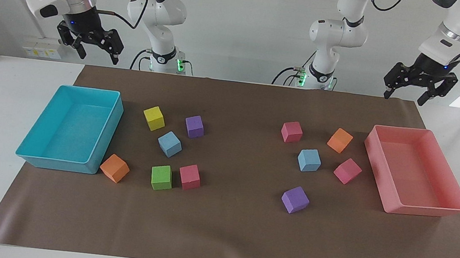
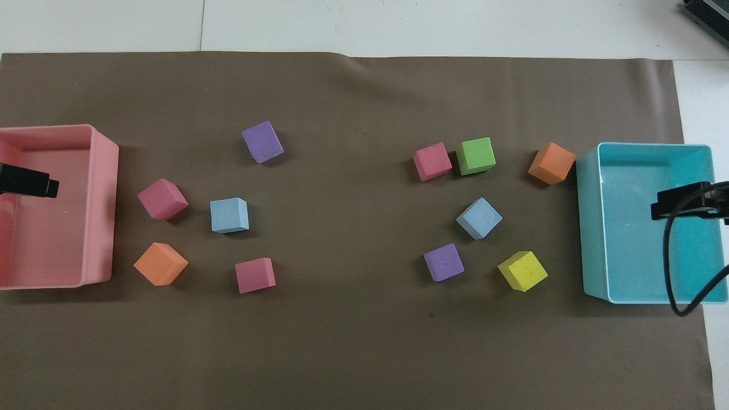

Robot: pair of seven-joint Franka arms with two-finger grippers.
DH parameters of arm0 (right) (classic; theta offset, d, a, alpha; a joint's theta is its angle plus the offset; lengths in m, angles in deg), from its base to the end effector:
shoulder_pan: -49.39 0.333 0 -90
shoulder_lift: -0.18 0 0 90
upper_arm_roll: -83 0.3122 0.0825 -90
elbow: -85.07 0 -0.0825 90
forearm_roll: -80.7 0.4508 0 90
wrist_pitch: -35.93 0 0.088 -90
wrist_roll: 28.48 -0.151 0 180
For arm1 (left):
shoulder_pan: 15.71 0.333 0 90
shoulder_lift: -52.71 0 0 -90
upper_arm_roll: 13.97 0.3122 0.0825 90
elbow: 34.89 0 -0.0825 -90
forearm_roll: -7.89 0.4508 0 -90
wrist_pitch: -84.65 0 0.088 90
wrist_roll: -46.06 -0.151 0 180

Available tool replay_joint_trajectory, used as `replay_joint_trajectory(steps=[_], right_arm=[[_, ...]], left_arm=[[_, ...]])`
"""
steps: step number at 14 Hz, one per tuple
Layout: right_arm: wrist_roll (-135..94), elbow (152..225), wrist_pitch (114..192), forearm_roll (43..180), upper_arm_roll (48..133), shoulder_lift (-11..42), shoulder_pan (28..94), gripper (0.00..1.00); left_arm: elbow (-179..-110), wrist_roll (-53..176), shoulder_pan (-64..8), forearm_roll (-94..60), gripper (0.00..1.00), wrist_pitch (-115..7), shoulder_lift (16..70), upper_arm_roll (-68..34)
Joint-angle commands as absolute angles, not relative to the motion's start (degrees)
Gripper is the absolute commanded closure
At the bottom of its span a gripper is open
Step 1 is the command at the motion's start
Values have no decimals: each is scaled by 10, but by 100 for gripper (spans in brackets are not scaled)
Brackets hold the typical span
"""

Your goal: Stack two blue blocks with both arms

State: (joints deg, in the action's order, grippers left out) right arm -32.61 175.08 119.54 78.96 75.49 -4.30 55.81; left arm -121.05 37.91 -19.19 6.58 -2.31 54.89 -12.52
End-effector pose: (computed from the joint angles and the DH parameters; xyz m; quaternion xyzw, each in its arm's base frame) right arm 0.5837 -0.0186 0.6138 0.9987 -0.0467 -0.0168 0.0105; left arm 0.6055 -0.0247 0.6313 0.9956 -0.0896 0.0266 0.0105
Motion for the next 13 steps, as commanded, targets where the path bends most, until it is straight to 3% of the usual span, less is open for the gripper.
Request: replay_joint_trajectory(steps=[1, 7, 9, 13], right_arm=[[-312, 1777, 1199, 782, 755, -63, 556, 0], [-310, 1800, 1199, 802, 756, -79, 560, 0], [-309, 1825, 1246, 800, 756, -90, 560, 0], [-309, 1830, 1251, 804, 757, -90, 570, 0]], left_arm=[[-1194, 371, -185, 73, 0, -10, 541, -130], [-1194, 371, -185, 72, 0, -10, 541, -130], [-1194, 371, -185, 72, 0, -10, 541, -130], [-1194, 372, -185, 72, 0, -10, 541, -130]])
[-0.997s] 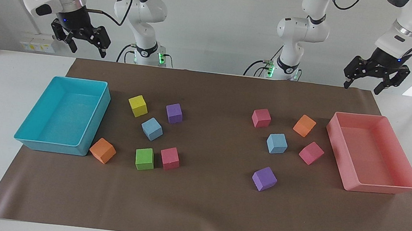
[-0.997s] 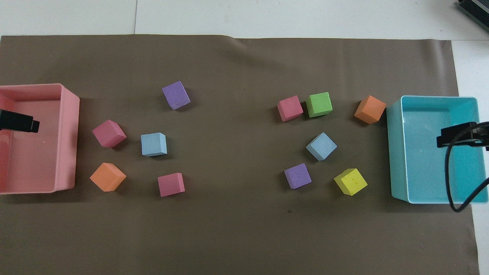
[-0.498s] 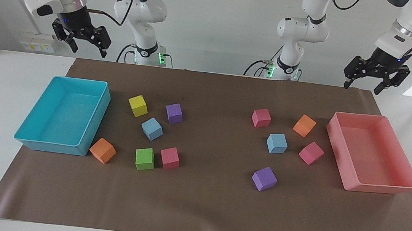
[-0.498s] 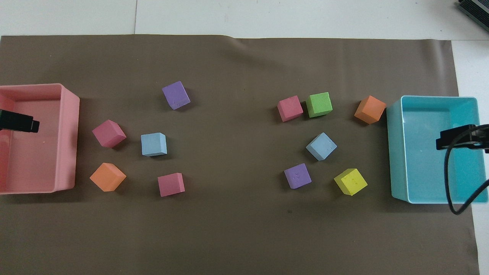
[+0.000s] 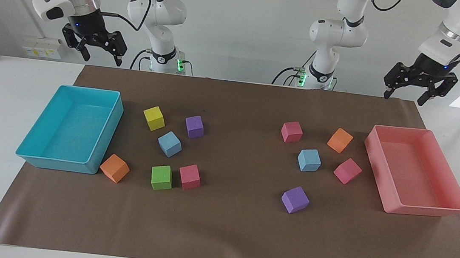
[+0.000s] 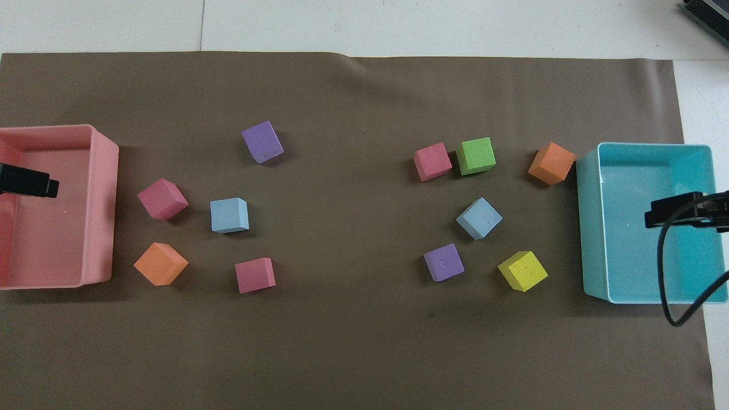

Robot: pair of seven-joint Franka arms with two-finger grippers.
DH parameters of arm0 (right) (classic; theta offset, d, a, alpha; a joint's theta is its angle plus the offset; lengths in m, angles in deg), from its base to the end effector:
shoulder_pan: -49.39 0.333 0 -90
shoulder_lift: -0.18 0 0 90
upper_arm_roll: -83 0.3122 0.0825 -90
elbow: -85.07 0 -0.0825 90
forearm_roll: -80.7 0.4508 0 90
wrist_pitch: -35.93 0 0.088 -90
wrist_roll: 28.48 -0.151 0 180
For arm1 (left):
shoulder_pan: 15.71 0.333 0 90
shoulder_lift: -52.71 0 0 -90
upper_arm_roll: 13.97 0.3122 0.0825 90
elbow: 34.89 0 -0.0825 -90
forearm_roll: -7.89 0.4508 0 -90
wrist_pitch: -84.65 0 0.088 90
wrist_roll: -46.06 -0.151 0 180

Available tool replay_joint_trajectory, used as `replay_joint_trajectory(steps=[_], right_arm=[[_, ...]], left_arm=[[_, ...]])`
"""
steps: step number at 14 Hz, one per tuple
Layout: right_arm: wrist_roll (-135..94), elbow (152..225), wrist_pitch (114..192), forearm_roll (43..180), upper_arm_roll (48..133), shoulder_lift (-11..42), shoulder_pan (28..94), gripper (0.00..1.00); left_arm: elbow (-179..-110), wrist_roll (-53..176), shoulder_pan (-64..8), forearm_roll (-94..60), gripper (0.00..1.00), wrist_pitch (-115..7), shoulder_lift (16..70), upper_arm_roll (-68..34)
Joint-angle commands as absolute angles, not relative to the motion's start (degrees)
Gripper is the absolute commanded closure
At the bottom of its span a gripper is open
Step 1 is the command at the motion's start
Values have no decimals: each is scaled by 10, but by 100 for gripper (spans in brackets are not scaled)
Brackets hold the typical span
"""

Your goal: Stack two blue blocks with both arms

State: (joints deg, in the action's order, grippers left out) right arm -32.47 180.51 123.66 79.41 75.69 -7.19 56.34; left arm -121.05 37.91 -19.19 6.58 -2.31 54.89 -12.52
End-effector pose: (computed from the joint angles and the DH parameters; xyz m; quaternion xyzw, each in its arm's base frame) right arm 0.5769 -0.0108 0.5987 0.9993 -0.0378 -0.0034 0.0032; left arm 0.6055 -0.0247 0.6313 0.9956 -0.0896 0.0266 0.0105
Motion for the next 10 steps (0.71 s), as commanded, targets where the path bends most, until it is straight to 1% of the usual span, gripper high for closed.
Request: replay_joint_trajectory(steps=[1, 2, 3, 5, 7, 10], right_arm=[[-306, 1835, 1251, 807, 758, -90, 576, 0], [-295, 1850, 1257, 808, 758, -87, 586, 0], [-267, 1864, 1280, 815, 758, -81, 597, 0], [-195, 1897, 1323, 818, 758, -83, 601, 0], [-144, 1926, 1338, 819, 759, -64, 602, 0], [-78, 1987, 1413, 826, 760, -55, 627, 0]], left_arm=[[-1194, 372, -185, 72, 0, -10, 541, -130], [-1194, 372, -184, 72, 0, -10, 541, -130], [-1194, 371, -185, 72, 0, -10, 541, -130], [-1194, 371, -185, 72, 0, -10, 541, -130], [-1194, 371, -185, 72, 0, -10, 541, -130], [-1194, 371, -185, 72, 0, -10, 541, -130]])
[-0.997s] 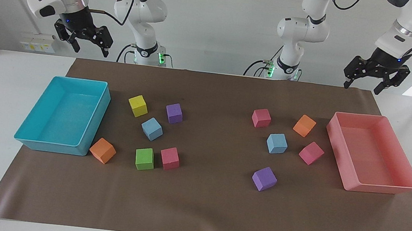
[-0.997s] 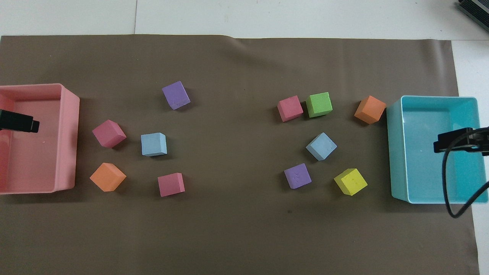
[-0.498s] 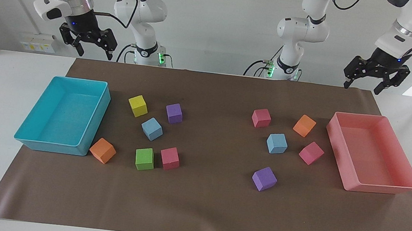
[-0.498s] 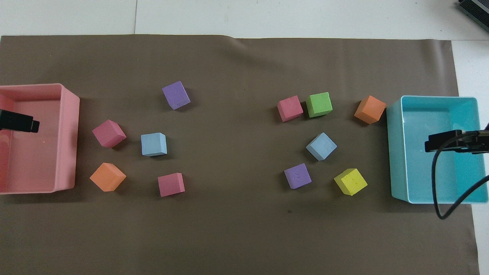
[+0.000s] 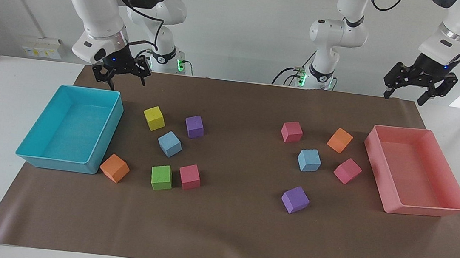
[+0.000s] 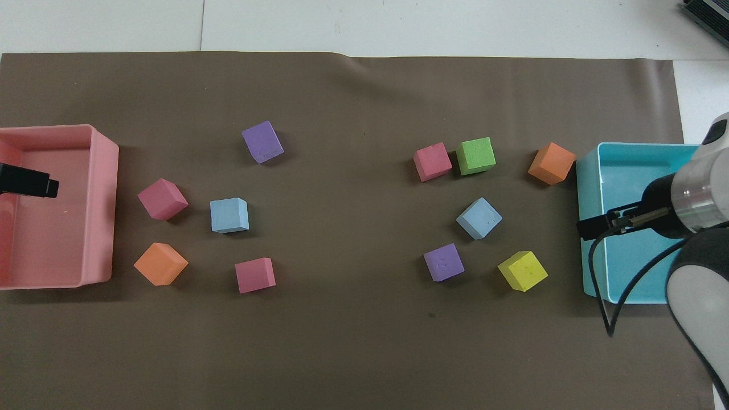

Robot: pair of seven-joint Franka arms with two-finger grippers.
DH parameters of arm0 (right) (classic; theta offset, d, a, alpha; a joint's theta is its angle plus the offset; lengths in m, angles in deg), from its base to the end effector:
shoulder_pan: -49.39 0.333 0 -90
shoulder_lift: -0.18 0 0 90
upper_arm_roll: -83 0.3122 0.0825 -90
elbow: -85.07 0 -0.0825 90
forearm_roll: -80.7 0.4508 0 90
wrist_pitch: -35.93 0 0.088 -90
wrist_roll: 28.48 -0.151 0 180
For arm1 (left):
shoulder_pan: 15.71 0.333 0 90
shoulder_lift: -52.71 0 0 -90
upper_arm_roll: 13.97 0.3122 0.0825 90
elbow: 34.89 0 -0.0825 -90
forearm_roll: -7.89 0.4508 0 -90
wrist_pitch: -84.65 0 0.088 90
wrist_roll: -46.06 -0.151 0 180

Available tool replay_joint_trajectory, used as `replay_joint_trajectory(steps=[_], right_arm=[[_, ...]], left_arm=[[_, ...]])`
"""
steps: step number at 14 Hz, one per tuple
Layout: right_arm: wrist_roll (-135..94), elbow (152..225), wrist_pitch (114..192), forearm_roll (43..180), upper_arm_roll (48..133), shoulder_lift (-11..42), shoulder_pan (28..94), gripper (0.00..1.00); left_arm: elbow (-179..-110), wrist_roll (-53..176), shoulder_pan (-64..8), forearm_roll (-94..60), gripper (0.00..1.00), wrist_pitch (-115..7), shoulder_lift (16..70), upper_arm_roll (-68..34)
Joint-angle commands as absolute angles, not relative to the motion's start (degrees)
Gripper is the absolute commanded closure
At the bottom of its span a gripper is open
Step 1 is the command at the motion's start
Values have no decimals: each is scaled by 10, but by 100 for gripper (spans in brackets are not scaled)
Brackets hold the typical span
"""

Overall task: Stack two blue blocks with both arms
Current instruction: 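Reach the right gripper to the light-blue cube and grasp it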

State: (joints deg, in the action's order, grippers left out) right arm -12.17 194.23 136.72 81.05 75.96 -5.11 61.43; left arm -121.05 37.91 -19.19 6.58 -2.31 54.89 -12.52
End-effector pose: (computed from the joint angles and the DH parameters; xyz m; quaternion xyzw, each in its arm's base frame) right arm 0.5884 0.0511 0.4676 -0.9824 -0.1846 0.0262 0.0113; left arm 0.6055 -0.0247 0.6313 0.9956 -0.0896 0.0266 0.0105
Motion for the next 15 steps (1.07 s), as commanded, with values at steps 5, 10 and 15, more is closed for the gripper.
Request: replay_joint_trajectory(steps=[5, 10, 15], right_arm=[[47, 2023, 1500, 837, 760, 4, 661, 0], [124, 2070, 1577, 838, 760, 39, 679, 0], [155, 2077, 1615, 871, 760, 59, 677, 0]], left_arm=[[-1194, 371, -185, 73, 0, -10, 541, -130], [-1194, 371, -184, 72, 0, -10, 541, -130], [-1194, 372, -184, 72, 0, -10, 541, -130]])
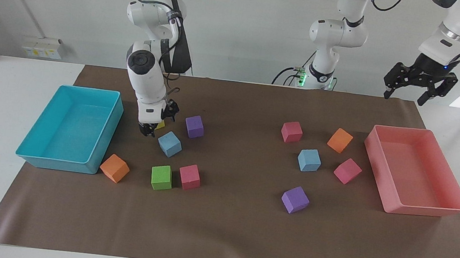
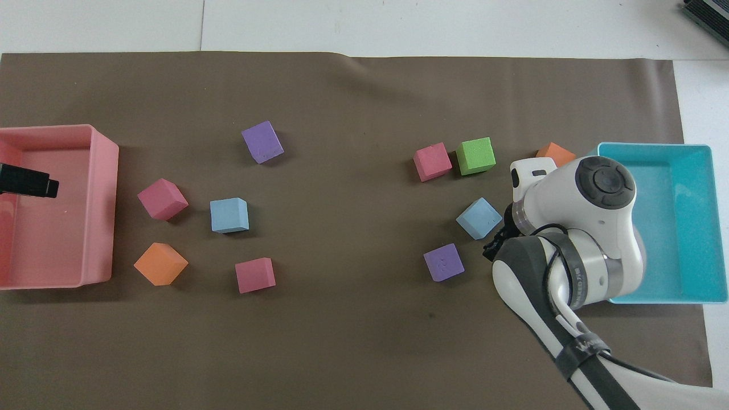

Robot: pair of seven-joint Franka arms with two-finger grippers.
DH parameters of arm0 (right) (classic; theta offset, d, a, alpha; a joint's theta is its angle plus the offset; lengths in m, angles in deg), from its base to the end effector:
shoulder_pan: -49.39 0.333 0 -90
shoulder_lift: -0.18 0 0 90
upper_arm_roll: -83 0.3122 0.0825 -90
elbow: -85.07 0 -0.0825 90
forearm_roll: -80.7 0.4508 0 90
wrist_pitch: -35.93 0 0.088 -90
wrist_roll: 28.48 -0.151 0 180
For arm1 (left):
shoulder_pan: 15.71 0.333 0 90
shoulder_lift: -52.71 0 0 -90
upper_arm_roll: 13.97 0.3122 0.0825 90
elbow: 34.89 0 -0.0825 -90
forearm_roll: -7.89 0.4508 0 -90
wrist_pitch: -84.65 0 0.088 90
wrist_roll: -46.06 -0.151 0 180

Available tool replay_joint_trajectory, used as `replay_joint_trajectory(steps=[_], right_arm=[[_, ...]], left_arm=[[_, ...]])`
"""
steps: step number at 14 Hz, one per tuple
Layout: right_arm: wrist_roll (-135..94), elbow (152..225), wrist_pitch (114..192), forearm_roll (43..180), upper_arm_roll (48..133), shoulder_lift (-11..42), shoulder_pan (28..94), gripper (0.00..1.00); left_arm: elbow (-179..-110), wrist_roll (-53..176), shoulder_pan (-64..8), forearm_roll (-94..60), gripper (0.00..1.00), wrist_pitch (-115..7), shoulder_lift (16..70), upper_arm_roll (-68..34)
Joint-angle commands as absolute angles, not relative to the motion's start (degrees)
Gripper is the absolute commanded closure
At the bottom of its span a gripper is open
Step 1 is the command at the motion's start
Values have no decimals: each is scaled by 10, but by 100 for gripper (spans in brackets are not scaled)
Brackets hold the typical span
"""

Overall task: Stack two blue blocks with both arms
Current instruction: 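Reach the right gripper to the light-blue cube and grasp it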

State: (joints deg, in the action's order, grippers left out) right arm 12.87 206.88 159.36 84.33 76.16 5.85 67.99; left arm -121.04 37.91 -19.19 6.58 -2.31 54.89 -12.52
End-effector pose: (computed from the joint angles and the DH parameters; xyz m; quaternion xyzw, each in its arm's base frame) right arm 0.5847 0.1263 0.2703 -0.9018 -0.4303 0.0286 0.0282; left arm 0.6055 -0.0247 0.6313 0.9956 -0.0896 0.0267 0.0105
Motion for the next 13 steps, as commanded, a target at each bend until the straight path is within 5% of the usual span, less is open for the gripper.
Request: replay_joint_trajectory(steps=[1, 13], right_arm=[[156, 2077, 1629, 882, 760, 71, 679, 0], [178, 2078, 1672, 884, 760, 113, 691, 0]], left_arm=[[-1194, 371, -184, 73, 0, -10, 541, -130], [-1194, 371, -184, 73, 0, -10, 541, -130]])
